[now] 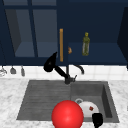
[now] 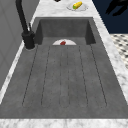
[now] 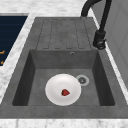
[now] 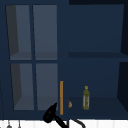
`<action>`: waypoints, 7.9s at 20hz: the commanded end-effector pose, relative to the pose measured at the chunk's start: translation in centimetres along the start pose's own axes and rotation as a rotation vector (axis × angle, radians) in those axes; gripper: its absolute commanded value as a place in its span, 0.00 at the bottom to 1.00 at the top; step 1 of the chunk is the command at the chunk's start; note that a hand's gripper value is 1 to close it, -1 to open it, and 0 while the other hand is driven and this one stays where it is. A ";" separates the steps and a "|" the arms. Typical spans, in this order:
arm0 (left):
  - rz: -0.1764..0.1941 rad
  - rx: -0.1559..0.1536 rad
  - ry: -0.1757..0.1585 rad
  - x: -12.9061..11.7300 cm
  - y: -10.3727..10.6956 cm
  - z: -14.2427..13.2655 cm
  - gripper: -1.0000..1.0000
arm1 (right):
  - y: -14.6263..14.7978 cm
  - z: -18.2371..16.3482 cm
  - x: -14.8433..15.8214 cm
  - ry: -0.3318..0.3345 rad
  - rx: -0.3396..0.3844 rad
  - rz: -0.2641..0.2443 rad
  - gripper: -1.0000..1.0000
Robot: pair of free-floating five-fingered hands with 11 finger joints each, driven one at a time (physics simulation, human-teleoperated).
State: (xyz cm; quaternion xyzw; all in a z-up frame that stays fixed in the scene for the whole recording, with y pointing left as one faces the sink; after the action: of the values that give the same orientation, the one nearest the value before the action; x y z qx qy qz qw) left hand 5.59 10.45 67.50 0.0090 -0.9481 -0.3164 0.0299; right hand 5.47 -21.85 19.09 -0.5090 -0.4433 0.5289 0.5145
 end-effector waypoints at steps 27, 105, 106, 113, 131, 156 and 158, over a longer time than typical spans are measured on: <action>0.013 0.179 0.107 -1.6 2.9 1.8 0.00 | 0.0 0.0 0.0 0.000 0.000 0.000 0.50; -0.202 0.118 0.149 8.2 3.3 -7.1 0.00 | 0.0 0.0 0.0 0.000 0.000 0.000 0.50; -0.206 0.131 0.175 7.8 2.8 -7.3 0.00 | 0.0 0.0 0.0 0.000 0.000 0.000 0.50; -0.215 0.166 0.264 7.7 2.2 -6.6 0.00 | 0.0 0.0 0.0 0.000 0.000 0.000 0.50; -0.193 0.253 0.387 8.5 1.8 -6.1 0.00 | 0.0 0.0 0.0 0.000 0.000 0.000 0.50; -0.153 0.263 0.381 4.6 -1.5 -12.0 0.00 | 0.0 0.0 0.0 0.000 0.000 0.000 0.50; -0.164 0.260 0.391 4.1 -1.9 -12.3 0.00 | 0.0 0.0 0.0 0.000 0.000 0.000 0.50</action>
State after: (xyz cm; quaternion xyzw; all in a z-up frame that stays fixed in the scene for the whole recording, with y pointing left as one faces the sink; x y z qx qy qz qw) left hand 1.37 2.16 76.40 0.1399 -0.9527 -0.2273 0.1451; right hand 5.47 -21.85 19.09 -0.5090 -0.4433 0.5289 0.5145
